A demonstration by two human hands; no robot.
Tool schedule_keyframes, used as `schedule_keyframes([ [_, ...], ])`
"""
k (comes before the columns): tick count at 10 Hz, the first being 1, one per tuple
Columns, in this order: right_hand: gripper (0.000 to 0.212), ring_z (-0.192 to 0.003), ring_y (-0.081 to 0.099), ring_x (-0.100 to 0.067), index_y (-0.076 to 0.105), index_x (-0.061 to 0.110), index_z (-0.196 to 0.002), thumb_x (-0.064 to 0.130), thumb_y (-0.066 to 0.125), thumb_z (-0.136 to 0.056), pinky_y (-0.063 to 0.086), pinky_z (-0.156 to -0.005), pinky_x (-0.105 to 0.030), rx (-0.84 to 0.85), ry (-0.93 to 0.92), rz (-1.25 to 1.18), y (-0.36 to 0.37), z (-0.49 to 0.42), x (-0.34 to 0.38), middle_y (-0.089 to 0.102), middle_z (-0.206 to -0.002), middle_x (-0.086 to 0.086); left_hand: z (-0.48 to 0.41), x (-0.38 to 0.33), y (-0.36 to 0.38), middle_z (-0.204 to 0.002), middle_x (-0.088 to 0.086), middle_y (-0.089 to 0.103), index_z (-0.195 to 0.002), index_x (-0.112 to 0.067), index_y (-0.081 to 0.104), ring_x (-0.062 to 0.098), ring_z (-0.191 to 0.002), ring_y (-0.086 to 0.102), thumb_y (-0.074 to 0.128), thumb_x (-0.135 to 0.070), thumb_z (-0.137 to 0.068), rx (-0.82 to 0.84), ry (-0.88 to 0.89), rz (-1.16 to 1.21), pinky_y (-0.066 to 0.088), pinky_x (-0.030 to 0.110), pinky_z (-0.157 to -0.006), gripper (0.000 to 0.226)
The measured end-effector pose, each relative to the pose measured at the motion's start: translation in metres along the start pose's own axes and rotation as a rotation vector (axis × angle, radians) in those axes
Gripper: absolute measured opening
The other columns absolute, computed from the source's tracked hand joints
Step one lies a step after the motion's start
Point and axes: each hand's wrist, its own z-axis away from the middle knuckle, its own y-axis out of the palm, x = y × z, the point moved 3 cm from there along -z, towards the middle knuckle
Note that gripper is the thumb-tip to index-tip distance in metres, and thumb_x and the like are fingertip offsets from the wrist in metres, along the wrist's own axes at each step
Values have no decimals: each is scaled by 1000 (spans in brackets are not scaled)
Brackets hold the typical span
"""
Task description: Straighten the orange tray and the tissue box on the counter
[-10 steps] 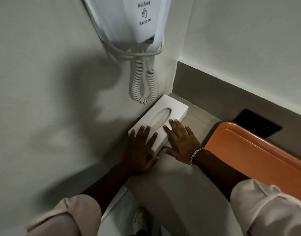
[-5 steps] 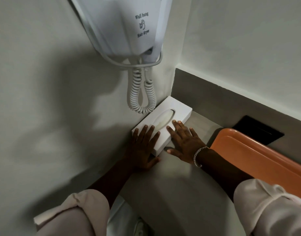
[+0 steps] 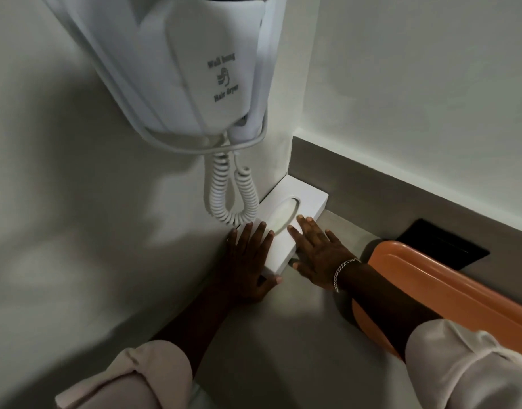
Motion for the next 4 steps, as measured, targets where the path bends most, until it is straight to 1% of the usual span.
schedule_keyframes([
  [2,85,-152,-12,-27,-10,26,-155,48,46,-95,9,-121,-47,20,1,-53,-9,2,3,-16,-165,-8,-1,2,-1,-160,18,20,-150,-10,28,39,-148,15,30,-77,-82,5,19,-7,17,66,-116,96],
  [3,94,-153,4,-27,-5,20,-156,37,60,-90,14,-121,-40,-68,9,-257,-28,12,6,0,-167,-11,-5,-5,-8,-160,18,19,-150,-9,26,41,-148,12,27,-77,-82,-12,-10,36,14,68,-115,96],
  [4,82,-143,35,-30,21,16,-154,28,67,-86,28,-115,-36,-325,58,-543,-58,42,12,35,-158,-13,-13,-23,-19,-161,18,15,-151,-8,21,40,-149,7,24,-75,-85,-39,-29,128,13,64,-118,94],
])
